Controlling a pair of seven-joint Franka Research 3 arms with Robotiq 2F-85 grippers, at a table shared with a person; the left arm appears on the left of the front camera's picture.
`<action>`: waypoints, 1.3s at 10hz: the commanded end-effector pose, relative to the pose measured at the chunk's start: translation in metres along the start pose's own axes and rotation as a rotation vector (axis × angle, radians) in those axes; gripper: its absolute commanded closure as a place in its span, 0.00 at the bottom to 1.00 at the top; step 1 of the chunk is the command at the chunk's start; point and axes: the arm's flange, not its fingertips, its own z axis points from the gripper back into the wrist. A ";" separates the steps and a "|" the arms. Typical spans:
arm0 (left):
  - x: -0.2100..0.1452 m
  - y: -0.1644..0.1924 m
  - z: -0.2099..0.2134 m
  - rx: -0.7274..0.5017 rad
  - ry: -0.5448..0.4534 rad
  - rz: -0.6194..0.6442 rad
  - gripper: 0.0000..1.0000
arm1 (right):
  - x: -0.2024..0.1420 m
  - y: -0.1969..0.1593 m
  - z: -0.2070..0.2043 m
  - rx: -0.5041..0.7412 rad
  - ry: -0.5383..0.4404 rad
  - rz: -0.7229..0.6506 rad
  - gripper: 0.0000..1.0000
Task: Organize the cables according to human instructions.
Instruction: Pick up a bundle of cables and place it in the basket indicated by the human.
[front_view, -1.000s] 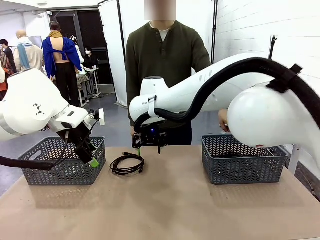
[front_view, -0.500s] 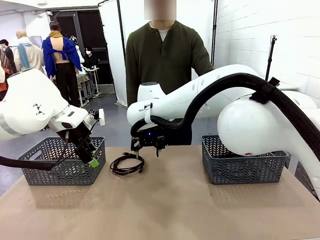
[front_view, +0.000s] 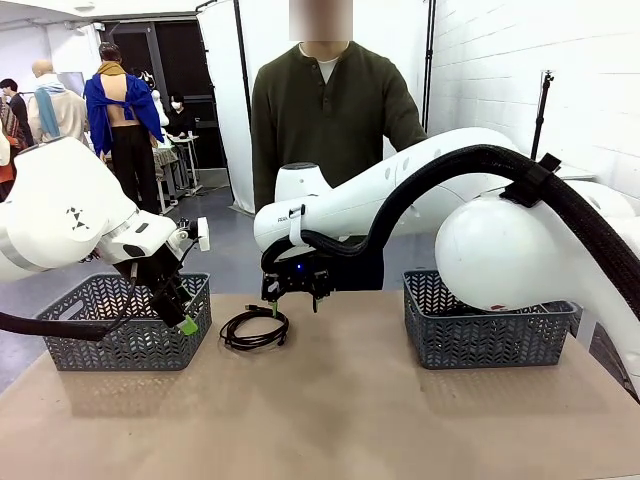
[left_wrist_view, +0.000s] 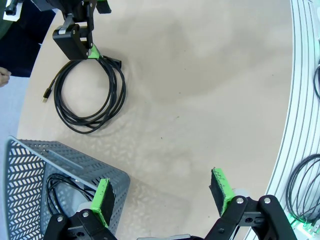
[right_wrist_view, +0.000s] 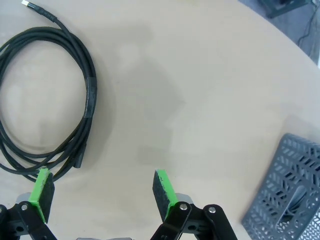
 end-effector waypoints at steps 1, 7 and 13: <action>0.001 0.000 0.001 0.004 0.001 -0.001 0.00 | 0.003 -0.001 -0.004 0.011 -0.007 -0.025 0.00; 0.001 0.000 0.001 0.004 0.001 -0.001 0.00 | 0.016 0.006 -0.024 0.000 0.010 -0.053 0.00; 0.001 0.000 0.001 0.004 0.001 -0.001 0.00 | 0.030 0.010 -0.040 -0.026 0.042 -0.068 0.00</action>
